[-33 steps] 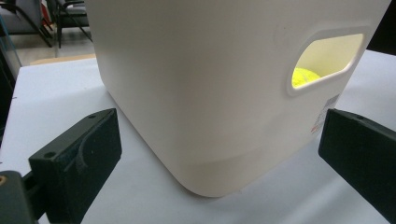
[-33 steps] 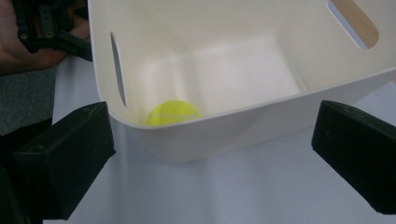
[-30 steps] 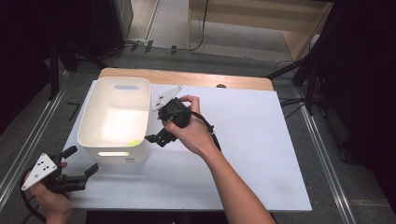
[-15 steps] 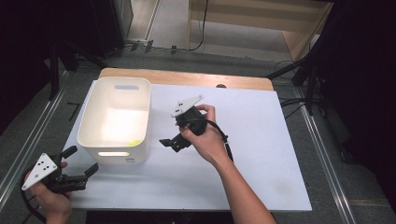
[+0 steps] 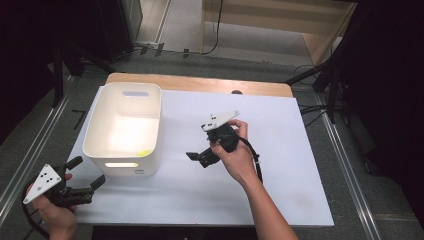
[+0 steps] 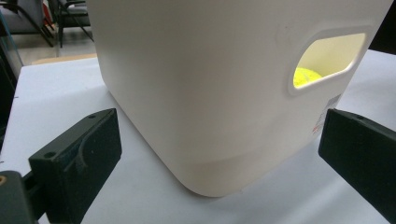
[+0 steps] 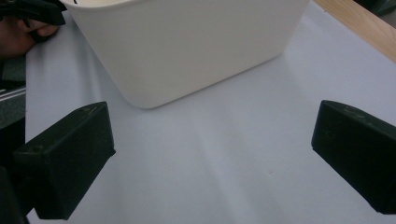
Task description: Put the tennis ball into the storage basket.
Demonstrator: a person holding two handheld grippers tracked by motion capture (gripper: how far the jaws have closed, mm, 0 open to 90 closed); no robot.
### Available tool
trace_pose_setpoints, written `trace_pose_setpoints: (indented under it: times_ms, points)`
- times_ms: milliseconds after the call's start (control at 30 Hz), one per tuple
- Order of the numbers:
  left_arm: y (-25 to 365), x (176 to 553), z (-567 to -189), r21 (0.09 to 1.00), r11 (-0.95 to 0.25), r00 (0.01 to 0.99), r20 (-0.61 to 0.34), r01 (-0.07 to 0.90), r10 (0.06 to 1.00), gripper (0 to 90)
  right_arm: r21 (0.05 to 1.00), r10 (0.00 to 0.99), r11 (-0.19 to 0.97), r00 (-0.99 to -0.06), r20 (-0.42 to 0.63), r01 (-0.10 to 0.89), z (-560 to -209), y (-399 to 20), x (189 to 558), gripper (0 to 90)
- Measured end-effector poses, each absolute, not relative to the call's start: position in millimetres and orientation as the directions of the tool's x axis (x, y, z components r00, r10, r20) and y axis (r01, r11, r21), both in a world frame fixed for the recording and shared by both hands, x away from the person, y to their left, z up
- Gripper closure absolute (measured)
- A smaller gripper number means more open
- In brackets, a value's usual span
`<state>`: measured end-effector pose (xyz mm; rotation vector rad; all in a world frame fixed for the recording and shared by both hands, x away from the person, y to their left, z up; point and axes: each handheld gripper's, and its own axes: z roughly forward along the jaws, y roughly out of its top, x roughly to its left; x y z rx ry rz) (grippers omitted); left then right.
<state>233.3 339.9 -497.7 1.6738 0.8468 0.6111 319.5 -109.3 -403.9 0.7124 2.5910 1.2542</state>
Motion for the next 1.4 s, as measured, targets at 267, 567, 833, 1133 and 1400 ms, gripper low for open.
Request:
trace_pose_setpoints:
  times_ms: [267, 567, 833, 1133, 1400]
  points:
    - [340, 233, -498, 0.966, -0.136, 0.610, -0.028, 0.222, 0.792, 0.0, 0.788, 0.524, 0.496, -0.849, 0.064, 0.365, -411, -130, 310, 0.0]
    - [339, 233, -498, 0.965, -0.139, 0.607, -0.026, 0.222, 0.794, 0.0, 0.805, 0.558, 0.457, -0.827, 0.072, 0.378, -416, -151, 299, 0.0]
    - [339, 233, -498, 0.965, -0.138, 0.608, -0.025, 0.221, 0.794, 0.0, 0.815, 0.590, 0.426, -0.804, 0.080, 0.394, -426, -171, 290, 0.0]
    - [339, 233, -498, 0.965, -0.143, 0.607, -0.022, 0.221, 0.794, 0.0, 0.820, 0.623, 0.392, -0.776, 0.097, 0.418, -436, -193, 282, 0.0]
    - [339, 233, -498, 0.964, -0.144, 0.605, -0.020, 0.222, 0.796, 0.0, 0.825, 0.652, 0.365, -0.751, 0.104, 0.431, -443, -211, 275, 0.0]
